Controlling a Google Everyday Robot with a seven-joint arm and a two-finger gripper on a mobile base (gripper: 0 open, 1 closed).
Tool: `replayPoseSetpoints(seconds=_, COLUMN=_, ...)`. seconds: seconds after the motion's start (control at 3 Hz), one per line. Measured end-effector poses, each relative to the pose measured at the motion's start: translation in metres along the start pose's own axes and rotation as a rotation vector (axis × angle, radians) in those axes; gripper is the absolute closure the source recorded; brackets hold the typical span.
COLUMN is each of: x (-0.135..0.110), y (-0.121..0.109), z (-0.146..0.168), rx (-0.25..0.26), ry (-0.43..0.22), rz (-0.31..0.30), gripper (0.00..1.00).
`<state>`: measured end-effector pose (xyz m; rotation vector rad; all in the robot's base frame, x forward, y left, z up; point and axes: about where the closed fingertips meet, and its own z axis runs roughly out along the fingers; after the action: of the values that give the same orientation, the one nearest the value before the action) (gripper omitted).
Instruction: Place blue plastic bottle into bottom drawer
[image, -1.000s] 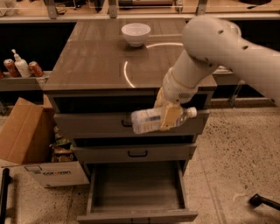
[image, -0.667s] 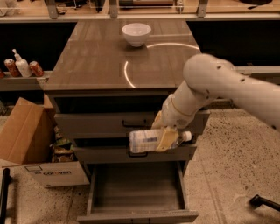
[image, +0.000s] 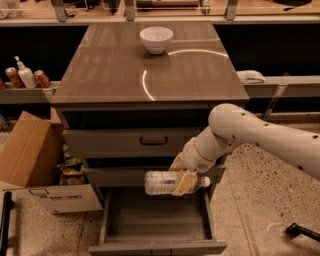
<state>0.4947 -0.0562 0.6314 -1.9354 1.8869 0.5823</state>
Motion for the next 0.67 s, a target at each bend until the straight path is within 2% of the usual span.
replayPoseSetpoints(seconds=0.33, x=0.000, y=0.000, z=0.000, rx=0.000, ry=0.000, rz=0.000, gripper=1.00)
replayPoseSetpoints(seconds=0.67, x=0.039, y=0.007, z=0.063, rx=-0.032, ry=0.000, rz=0.080, gripper=1.00)
